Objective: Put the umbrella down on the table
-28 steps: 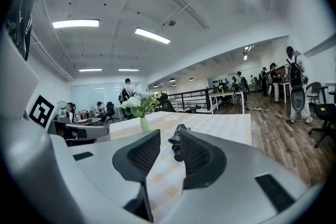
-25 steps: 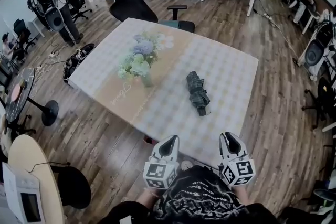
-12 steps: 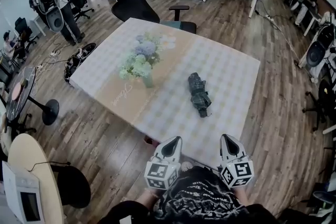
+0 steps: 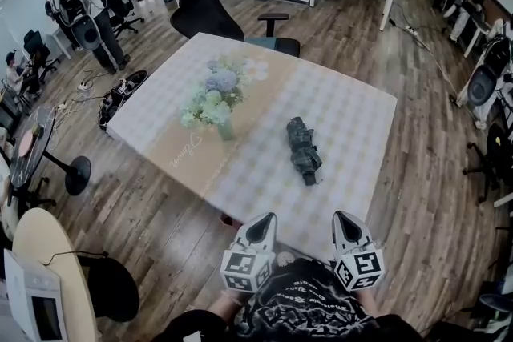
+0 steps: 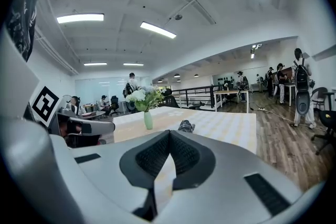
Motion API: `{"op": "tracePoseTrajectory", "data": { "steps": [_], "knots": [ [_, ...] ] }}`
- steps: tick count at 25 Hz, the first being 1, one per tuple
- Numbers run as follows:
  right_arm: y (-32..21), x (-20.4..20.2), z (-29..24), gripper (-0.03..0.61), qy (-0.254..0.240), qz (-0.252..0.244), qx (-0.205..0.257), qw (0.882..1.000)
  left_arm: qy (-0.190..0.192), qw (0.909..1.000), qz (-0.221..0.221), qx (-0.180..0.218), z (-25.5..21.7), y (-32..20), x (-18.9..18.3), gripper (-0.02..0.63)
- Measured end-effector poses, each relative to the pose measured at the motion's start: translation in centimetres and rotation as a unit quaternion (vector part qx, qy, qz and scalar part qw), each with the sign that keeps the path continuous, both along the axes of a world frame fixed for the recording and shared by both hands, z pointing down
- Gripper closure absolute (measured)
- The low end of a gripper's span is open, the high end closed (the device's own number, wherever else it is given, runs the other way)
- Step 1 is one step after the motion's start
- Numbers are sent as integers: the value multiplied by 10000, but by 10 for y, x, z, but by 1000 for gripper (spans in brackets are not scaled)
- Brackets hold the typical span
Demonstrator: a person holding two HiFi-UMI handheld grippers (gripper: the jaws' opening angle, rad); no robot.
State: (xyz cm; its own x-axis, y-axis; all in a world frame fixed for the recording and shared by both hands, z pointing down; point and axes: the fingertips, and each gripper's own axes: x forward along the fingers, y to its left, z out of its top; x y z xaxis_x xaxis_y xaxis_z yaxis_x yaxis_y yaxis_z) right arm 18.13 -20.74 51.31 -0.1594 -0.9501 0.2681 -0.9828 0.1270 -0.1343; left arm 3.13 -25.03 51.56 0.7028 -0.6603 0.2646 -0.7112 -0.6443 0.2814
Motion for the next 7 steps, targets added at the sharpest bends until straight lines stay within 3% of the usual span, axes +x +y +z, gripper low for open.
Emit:
{"op": "tracePoseTrajectory", "data": {
  "steps": [7],
  "knots": [
    [-7,6,-2,572,-107,-9,-20,9999,-26,10000,28,17,-3,-6,8,595]
  ]
}}
